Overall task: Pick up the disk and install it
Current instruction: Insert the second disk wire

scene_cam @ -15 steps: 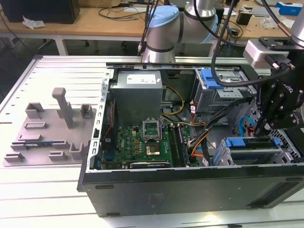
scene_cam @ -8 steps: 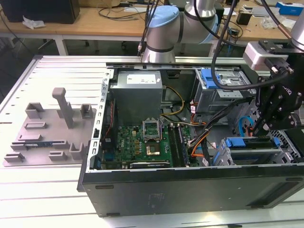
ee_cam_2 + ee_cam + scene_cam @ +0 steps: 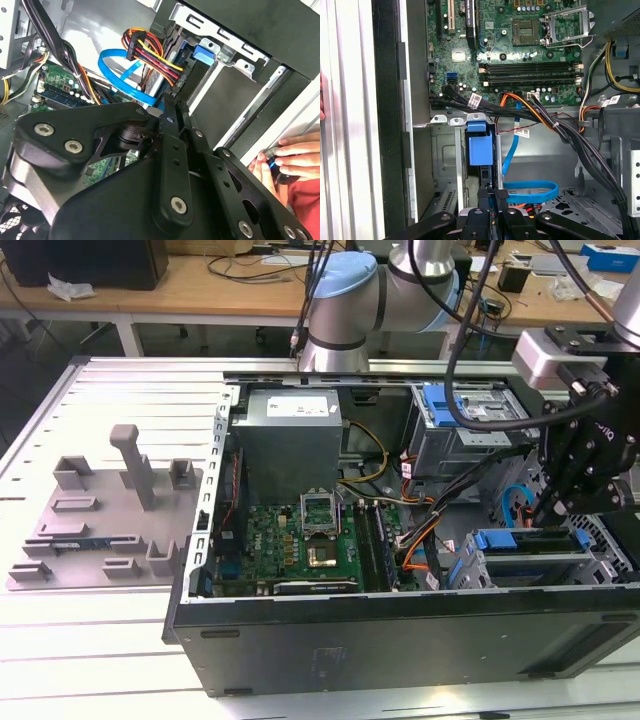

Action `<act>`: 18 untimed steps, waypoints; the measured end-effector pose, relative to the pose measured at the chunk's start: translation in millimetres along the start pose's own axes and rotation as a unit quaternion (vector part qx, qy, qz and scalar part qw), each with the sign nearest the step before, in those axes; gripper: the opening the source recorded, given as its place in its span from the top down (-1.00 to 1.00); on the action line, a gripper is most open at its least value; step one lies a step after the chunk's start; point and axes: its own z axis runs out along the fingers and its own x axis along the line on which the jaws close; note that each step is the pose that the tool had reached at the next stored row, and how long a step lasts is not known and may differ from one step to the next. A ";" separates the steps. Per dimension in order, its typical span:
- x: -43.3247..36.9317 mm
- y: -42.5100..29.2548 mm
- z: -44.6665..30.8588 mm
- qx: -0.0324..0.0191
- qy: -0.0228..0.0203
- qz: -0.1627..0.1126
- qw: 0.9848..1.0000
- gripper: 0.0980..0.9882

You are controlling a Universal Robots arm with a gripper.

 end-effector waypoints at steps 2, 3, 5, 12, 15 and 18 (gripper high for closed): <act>0.0 -0.2 0.1 0.000 0.000 0.000 1.000 0.86; 0.0 -0.3 0.2 0.000 0.000 0.000 1.000 0.86; 0.0 -0.3 1.0 0.000 0.000 0.000 1.000 0.86; -0.1 -0.8 3.2 0.000 0.000 0.000 1.000 0.86; -0.1 -1.0 4.2 0.000 0.000 0.000 1.000 0.86; -0.2 -1.2 5.2 0.000 0.000 0.000 1.000 0.86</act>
